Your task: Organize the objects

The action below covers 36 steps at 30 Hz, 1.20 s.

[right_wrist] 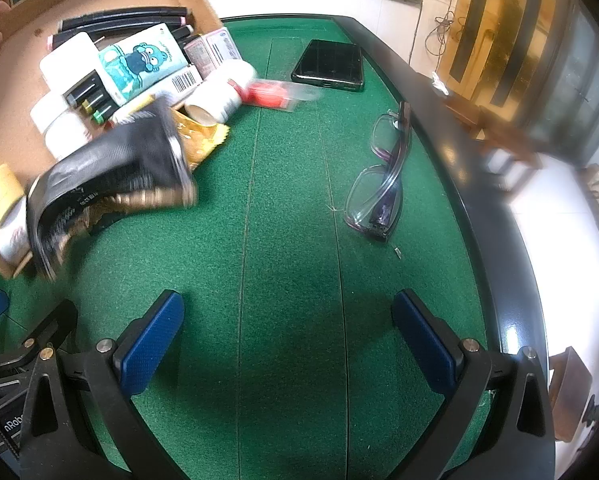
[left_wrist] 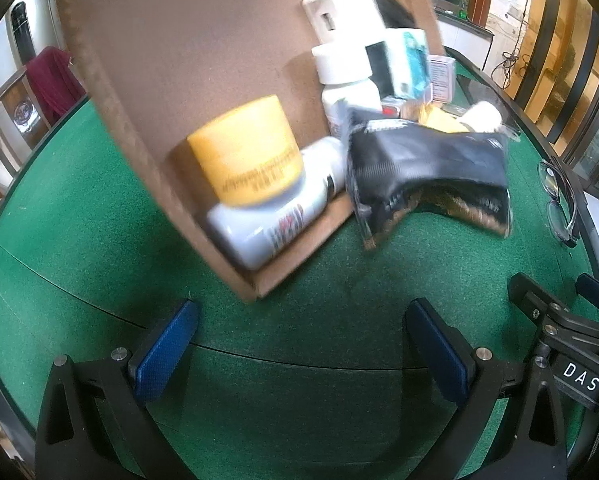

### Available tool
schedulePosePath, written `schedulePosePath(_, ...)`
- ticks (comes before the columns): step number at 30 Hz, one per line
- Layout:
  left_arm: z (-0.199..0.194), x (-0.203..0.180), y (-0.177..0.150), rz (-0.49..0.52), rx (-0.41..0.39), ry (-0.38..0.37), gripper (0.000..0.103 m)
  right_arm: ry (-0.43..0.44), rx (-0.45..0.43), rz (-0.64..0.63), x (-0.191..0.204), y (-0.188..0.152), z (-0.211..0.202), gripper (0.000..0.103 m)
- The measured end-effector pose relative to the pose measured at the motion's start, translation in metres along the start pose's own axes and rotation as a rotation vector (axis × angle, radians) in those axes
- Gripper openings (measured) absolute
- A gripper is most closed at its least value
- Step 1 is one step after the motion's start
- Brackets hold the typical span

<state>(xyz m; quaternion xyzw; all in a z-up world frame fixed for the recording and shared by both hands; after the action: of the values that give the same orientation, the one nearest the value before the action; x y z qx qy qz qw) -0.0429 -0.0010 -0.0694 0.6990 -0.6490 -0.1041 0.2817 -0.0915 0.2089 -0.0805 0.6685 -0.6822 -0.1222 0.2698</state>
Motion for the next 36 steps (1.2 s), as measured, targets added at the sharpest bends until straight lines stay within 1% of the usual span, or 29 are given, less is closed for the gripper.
schedulePosePath(5, -0.001, 0.000, -0.001, -0.001, -0.002, 0.006, 0.102, 0.000, 0.000, 0.000, -0.002, 0.001, 0.001, 0.103)
schedulePosePath(7, -0.007, 0.002, -0.009, -0.024, 0.002, 0.016, 0.102, 0.000, 0.000, 0.000, -0.002, 0.001, 0.002, 0.103)
schedulePosePath(17, -0.008, 0.003, -0.013, -0.025, -0.001, 0.014, 0.102, 0.000, -0.001, 0.000, -0.001, 0.001, 0.002, 0.103)
schedulePosePath(25, -0.010, 0.001, -0.024, -0.030, -0.003, 0.017, 0.102, 0.000, 0.000, 0.000, -0.002, 0.001, 0.002, 0.103)
schedulePosePath(36, -0.010, 0.001, -0.022, -0.029, -0.003, 0.016, 0.102, 0.000, 0.000, 0.000, -0.001, 0.001, 0.002, 0.103)
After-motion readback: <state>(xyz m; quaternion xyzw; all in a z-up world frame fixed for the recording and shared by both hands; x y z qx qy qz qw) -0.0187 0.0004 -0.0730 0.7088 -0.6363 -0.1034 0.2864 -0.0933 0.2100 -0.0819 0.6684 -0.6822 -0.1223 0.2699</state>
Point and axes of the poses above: each gripper's, at about its wrist camera, not at the fingertips, and z roughly the way its jaws point, x to its left, y to its top, the point moved 8 cm from there along z, roughly the way its jaws point, and after that the axes turned 15 degrees about y, right-handed, at the moved point
